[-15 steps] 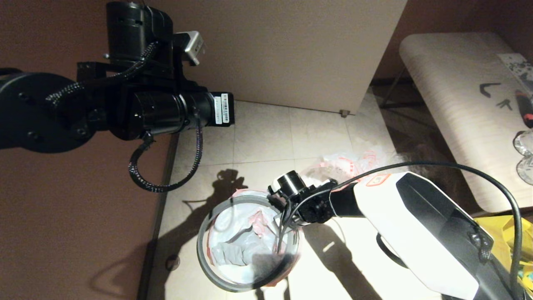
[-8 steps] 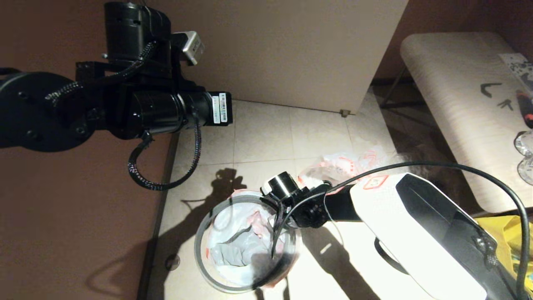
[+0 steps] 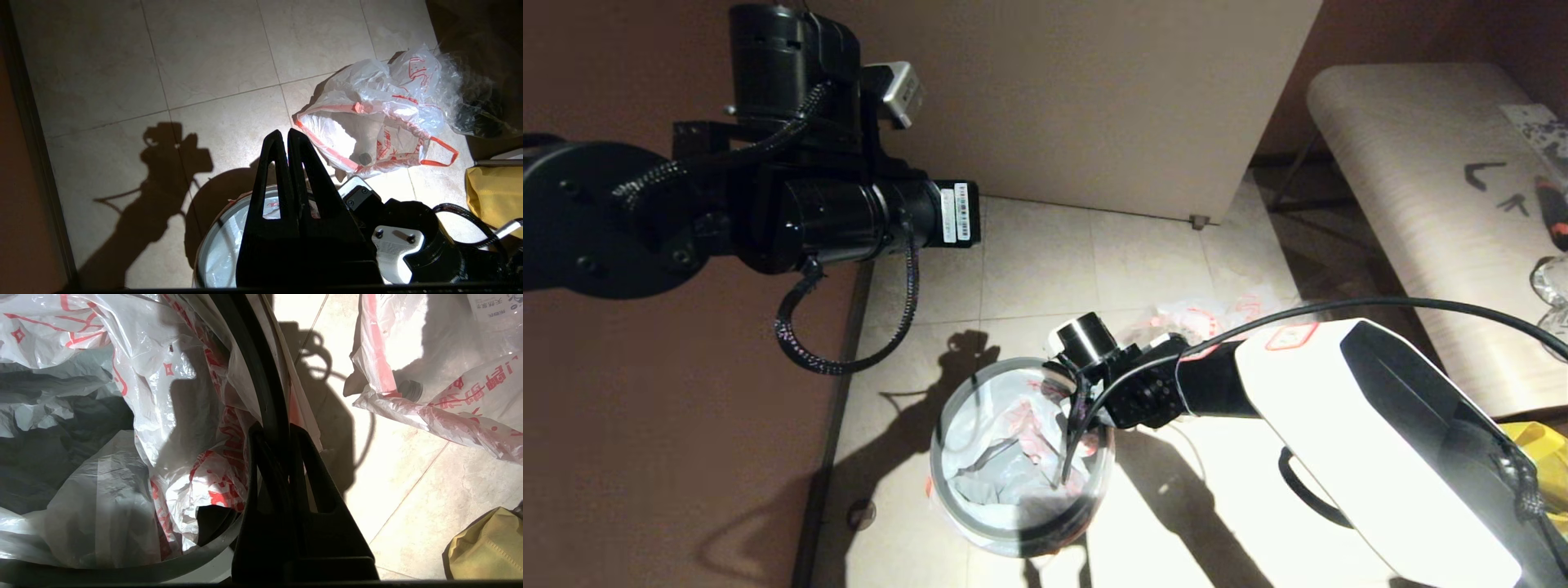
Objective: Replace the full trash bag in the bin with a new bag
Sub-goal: Place the trash can ring on the trash can
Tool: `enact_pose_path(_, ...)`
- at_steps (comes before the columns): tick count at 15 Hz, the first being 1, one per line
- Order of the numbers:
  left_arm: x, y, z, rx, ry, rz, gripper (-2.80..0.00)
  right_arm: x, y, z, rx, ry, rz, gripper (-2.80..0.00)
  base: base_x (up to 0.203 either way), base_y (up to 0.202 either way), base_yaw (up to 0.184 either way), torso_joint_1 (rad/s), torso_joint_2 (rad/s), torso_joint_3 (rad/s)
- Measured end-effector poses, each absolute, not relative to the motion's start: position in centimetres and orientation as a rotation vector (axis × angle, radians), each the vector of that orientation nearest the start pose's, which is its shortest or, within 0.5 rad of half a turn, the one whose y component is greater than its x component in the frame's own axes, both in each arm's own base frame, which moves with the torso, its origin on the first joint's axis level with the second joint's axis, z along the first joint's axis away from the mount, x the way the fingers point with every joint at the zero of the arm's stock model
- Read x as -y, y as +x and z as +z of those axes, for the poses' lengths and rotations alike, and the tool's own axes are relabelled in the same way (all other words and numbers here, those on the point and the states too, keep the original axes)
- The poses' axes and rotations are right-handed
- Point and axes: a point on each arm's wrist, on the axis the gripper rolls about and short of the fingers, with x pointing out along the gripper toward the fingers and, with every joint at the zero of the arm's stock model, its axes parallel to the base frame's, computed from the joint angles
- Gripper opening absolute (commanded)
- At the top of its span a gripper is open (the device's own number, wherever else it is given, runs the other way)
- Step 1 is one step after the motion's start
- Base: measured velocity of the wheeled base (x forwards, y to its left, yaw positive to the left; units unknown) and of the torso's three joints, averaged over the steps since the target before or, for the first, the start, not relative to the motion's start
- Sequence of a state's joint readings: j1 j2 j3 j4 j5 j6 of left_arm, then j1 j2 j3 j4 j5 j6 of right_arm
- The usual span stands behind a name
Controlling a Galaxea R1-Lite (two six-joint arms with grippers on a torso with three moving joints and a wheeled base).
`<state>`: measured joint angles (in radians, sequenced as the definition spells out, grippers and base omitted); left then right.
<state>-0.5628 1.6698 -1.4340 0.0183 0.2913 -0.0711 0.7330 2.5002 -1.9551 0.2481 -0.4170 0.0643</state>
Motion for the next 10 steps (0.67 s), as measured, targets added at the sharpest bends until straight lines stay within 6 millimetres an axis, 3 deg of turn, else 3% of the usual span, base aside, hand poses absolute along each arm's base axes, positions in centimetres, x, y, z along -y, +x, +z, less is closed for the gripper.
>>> enact_pose_path(10,16.3,27.0,30.6,-0.239,0.034,-0.262,-2.80,-33.6,37.6,6.1,-0.699,-0.396,0.289,-2.80,0.000,0.000,0.000,0.000,0.00,0.000)
